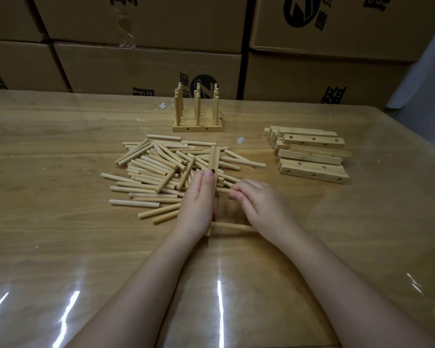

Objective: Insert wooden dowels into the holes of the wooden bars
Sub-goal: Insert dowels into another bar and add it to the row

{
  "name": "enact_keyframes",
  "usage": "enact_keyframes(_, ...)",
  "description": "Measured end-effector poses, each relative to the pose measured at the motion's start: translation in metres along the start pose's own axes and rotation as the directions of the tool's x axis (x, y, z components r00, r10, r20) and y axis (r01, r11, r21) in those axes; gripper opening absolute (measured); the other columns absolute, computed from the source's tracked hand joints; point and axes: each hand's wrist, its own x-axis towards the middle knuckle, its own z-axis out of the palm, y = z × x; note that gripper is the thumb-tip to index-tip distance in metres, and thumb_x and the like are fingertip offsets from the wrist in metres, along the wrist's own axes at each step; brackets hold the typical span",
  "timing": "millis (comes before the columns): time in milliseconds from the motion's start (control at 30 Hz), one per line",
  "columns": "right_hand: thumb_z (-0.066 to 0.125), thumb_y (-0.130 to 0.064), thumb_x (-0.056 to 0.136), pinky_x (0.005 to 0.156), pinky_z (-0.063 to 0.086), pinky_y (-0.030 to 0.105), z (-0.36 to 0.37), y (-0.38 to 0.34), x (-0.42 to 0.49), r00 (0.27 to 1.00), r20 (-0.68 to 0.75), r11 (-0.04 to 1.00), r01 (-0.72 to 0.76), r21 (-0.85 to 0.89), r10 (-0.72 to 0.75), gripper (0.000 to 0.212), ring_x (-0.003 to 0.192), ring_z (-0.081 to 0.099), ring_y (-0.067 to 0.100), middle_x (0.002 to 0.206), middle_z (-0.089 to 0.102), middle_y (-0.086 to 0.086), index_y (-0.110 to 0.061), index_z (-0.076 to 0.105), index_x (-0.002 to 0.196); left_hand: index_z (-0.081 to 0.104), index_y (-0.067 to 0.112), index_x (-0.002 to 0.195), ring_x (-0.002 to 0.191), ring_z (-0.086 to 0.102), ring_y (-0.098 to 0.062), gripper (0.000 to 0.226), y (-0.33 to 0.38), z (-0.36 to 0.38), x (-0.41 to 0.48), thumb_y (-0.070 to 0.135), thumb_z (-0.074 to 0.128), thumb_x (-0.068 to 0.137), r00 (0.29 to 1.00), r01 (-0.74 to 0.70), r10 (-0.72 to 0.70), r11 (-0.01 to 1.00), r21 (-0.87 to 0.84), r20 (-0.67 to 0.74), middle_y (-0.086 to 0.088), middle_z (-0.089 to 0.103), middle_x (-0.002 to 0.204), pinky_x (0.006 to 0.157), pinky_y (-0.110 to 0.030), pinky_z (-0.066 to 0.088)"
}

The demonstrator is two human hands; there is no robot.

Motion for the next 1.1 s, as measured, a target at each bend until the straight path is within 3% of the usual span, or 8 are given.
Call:
enact_keyframes(400, 0.048, -0.029, 0.094, 0.071, 0.046, 0.037, -0.004, 0.000, -0.002, 0.995, 0.049, 0.996, -0.088, 0.026, 0.087, 0.020, 0.081, 0.058, 0.016, 0.084, 0.066, -0.006, -0.021, 0.065, 0.090, 0.048, 0.021, 0.078, 0.045, 0.042, -0.009, 0.035, -0.006, 0.000, 0.001, 0.036, 0.028, 0.101, 1.000, -0.012, 0.012, 0.985, 0.172, 0.000, 0.004, 0.043, 0.051, 0.051, -0.027, 0.035)
enact_keyframes(533, 0.046, -0.032, 0.094, 0.071, 0.046, 0.037, -0.005, 0.000, -0.001, 0.991, 0.083, 0.993, -0.110, 0.029, 0.108, 0.024, 0.079, 0.058, 0.016, 0.080, 0.065, -0.006, -0.021, 0.065, 0.086, 0.048, 0.024, 0.077, 0.045, 0.043, -0.006, 0.034, -0.007, 0.000, 0.001, 0.040, 0.028, 0.099, 1.000, -0.029, 0.029, 0.980, 0.196, 0.004, 0.007, 0.043, 0.048, 0.049, -0.023, 0.035)
enact_keyframes(767, 0.045, -0.036, 0.094, 0.067, 0.047, 0.037, -0.007, 0.001, -0.001, 0.976, 0.147, 0.981, -0.177, 0.084, 0.163, 0.026, 0.068, 0.056, 0.014, 0.067, 0.063, -0.004, -0.025, 0.060, 0.076, 0.046, 0.024, 0.077, 0.056, 0.046, -0.017, 0.033, -0.007, -0.001, 0.000, 0.036, 0.027, 0.101, 0.997, -0.073, 0.070, 0.963, 0.260, 0.021, 0.001, 0.045, 0.058, 0.058, -0.032, 0.035)
enact_keyframes(867, 0.044, -0.037, 0.094, 0.066, 0.047, 0.035, -0.006, 0.001, 0.000, 0.969, 0.162, 0.972, -0.205, 0.112, 0.186, 0.023, 0.067, 0.056, 0.012, 0.068, 0.062, -0.006, -0.029, 0.059, 0.078, 0.046, 0.024, 0.077, 0.051, 0.046, -0.010, 0.033, -0.007, -0.001, 0.001, 0.038, 0.028, 0.101, 0.998, -0.068, 0.064, 0.971, 0.229, 0.027, 0.006, 0.046, 0.053, 0.053, -0.025, 0.037)
enact_keyframes(967, 0.043, -0.034, 0.096, 0.072, 0.044, 0.034, -0.003, -0.002, 0.000, 0.984, 0.114, 0.988, -0.142, 0.062, 0.135, 0.022, 0.080, 0.055, 0.012, 0.082, 0.060, -0.012, -0.025, 0.063, 0.091, 0.047, 0.023, 0.077, 0.044, 0.043, -0.006, 0.034, -0.008, -0.001, 0.003, 0.039, 0.029, 0.101, 0.999, -0.037, 0.037, 0.989, 0.142, 0.002, 0.006, 0.044, 0.046, 0.050, -0.025, 0.037)
enact_keyframes(1100, 0.041, -0.038, 0.093, 0.078, 0.041, 0.032, -0.003, -0.002, -0.002, 0.993, -0.111, 0.984, 0.026, -0.175, -0.046, 0.033, 0.086, 0.053, 0.016, 0.089, 0.059, -0.002, -0.015, 0.065, 0.094, 0.051, 0.019, 0.081, 0.045, 0.043, -0.010, 0.037, -0.010, 0.002, 0.005, 0.037, 0.027, 0.102, 0.999, -0.007, 0.011, 0.994, 0.105, -0.037, 0.006, 0.045, 0.052, 0.053, -0.035, 0.038)
